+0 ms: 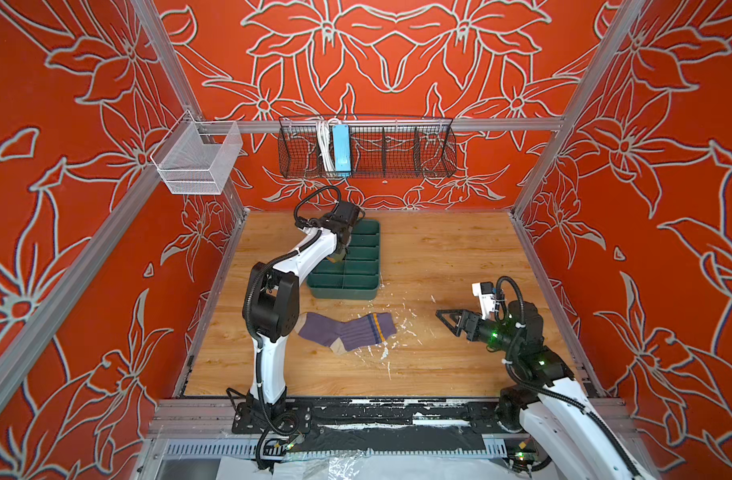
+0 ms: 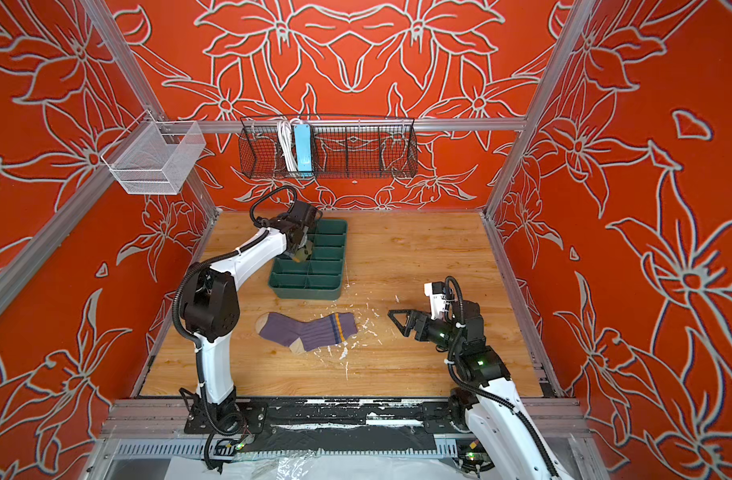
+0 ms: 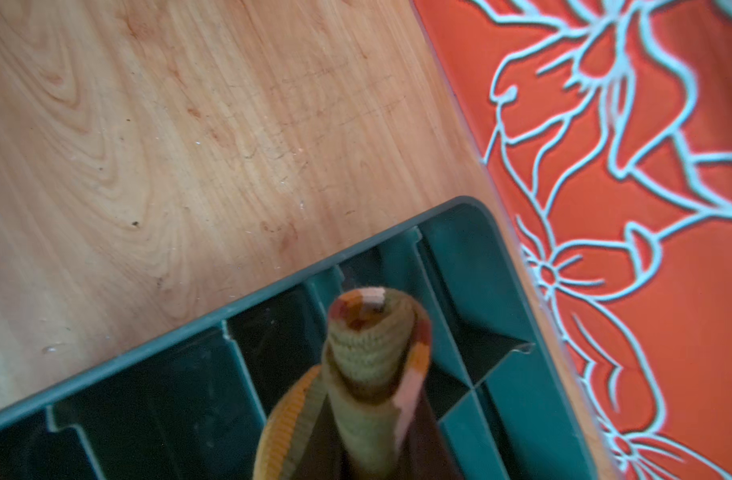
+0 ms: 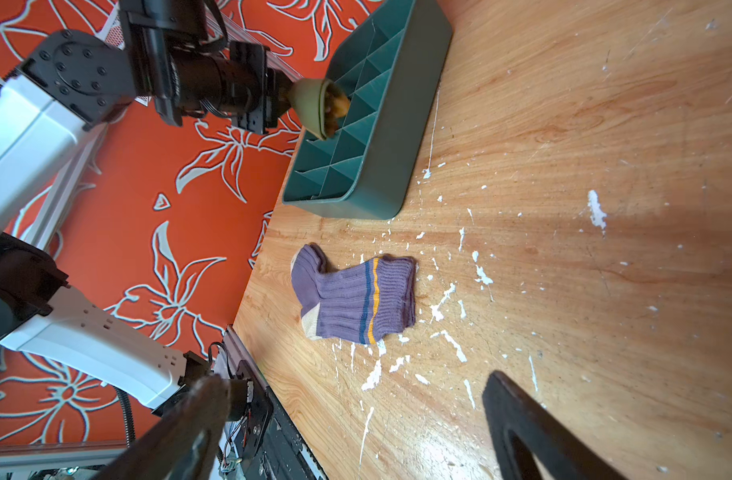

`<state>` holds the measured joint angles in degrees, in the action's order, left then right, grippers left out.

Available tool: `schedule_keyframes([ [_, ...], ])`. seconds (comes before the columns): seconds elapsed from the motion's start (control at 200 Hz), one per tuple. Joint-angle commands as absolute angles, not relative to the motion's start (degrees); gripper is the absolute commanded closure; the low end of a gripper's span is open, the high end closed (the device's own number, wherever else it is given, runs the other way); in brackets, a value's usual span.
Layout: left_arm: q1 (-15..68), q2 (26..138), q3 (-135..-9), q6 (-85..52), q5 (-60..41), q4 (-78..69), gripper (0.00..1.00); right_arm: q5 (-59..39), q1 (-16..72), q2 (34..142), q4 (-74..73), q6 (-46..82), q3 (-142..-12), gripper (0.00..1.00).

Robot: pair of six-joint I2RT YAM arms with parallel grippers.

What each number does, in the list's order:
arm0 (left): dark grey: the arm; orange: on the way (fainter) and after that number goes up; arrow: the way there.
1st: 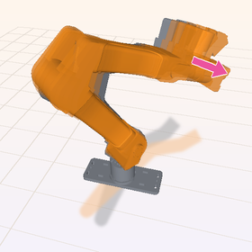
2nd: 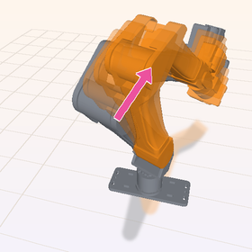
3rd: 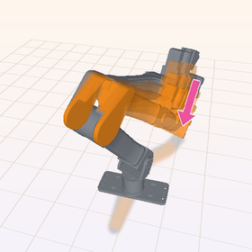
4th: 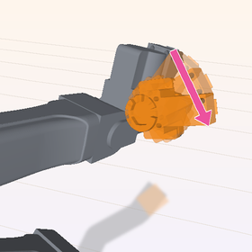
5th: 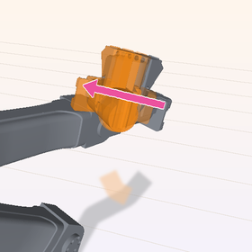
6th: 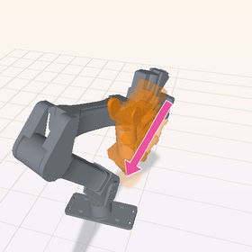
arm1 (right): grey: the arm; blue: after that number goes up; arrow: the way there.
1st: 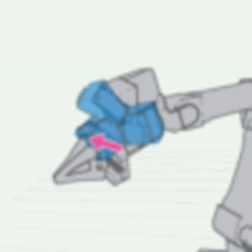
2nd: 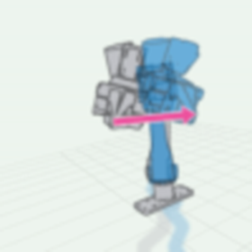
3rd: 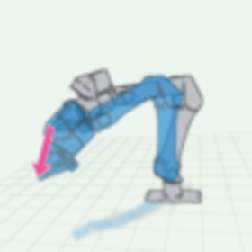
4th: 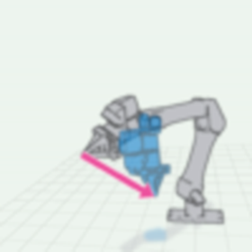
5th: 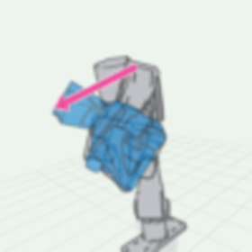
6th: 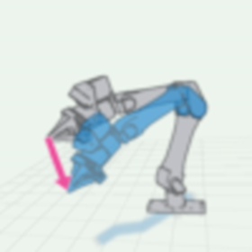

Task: Roll the socks
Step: 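Carry the green sock roll with the left gripper over the green tray, then lower the green sock roll into a tray compartment with the left gripper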

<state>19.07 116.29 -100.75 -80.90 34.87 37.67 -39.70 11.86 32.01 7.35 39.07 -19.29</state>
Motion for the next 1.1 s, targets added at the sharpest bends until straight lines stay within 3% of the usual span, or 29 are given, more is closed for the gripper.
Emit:
schedule_keyframes([
  [0.0,18.6,117.8,-103.6,-82.1,35.6,38.9,1.00,-39.5,11.5,31.5,7.1,39.9,-18.0,0.02],
  [0.205,18.9,118.3,-104.0,-79.8,37.8,37.2,1.00,-39.3,11.6,30.1,8.6,39.6,-18.0,0.02],
  [0.57,21.5,117.5,-90.0,-76.9,40.7,22.4,1.00,-39.3,11.5,28.3,12.6,38.9,-18.9,0.02],
  [1.096,22.6,116.9,-86.8,-88.2,40.6,36.2,1.00,-38.3,11.5,27.3,12.8,39.2,-17.6,0.02],
])
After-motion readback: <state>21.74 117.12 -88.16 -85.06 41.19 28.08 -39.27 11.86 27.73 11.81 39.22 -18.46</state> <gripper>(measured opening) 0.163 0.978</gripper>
